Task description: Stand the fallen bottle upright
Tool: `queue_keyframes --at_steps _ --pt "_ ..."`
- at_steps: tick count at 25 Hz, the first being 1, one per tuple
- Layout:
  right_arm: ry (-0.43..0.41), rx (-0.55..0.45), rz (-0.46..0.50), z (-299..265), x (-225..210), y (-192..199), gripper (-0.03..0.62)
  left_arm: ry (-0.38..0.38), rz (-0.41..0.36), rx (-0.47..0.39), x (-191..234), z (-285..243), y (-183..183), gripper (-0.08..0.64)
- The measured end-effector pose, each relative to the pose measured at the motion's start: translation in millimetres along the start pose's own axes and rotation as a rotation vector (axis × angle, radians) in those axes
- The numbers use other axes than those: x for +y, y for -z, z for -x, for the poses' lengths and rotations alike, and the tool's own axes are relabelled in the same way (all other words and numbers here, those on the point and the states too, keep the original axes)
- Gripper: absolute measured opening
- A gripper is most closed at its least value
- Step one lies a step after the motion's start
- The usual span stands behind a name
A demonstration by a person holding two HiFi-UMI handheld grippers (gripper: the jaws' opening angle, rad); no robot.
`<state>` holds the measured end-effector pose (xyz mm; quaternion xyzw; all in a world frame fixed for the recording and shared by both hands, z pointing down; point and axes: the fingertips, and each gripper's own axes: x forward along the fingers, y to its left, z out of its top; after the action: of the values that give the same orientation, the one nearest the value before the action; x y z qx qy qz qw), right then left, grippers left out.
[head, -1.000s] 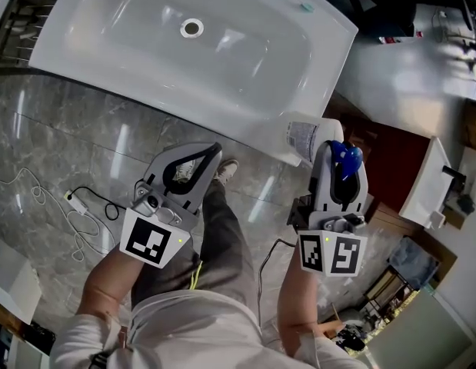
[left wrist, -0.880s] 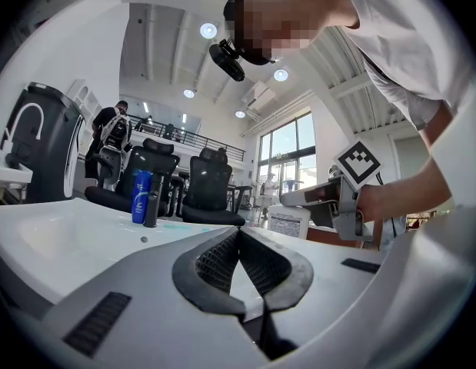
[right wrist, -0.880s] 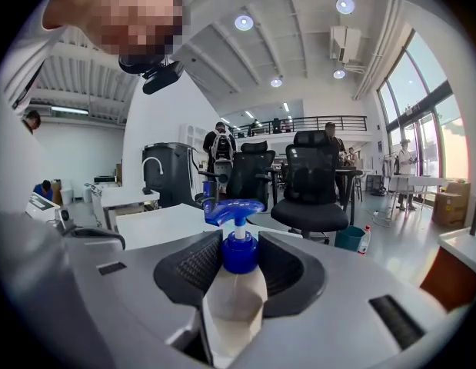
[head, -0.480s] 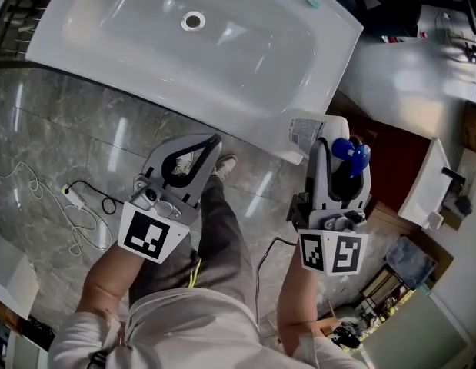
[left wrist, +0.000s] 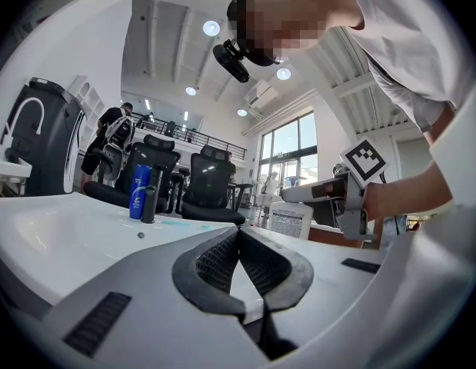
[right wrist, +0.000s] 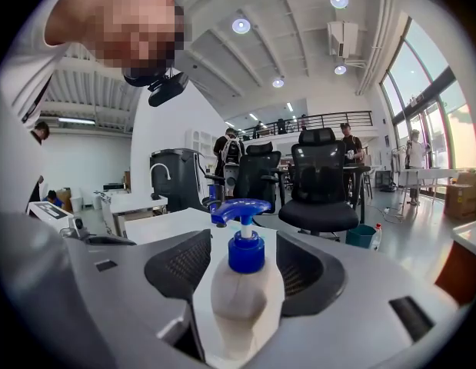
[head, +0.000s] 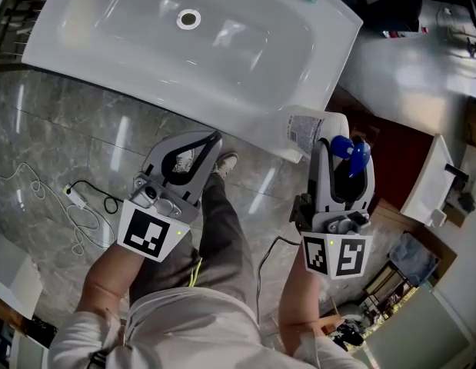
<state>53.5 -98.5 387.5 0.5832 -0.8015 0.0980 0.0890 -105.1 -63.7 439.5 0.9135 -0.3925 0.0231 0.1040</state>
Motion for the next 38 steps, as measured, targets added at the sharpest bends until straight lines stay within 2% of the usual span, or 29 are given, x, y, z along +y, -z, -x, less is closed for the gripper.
queue_keyframes --at_steps 20,38 --pt "0.009 -0.034 0.021 11 -3 -4 0.249 0.009 -0.011 -0.002 -9 0 -2 0.015" --pt "0.043 -0.015 0.006 33 -8 4 0.249 0.01 -0.011 -0.01 -23 14 -6 0.015"
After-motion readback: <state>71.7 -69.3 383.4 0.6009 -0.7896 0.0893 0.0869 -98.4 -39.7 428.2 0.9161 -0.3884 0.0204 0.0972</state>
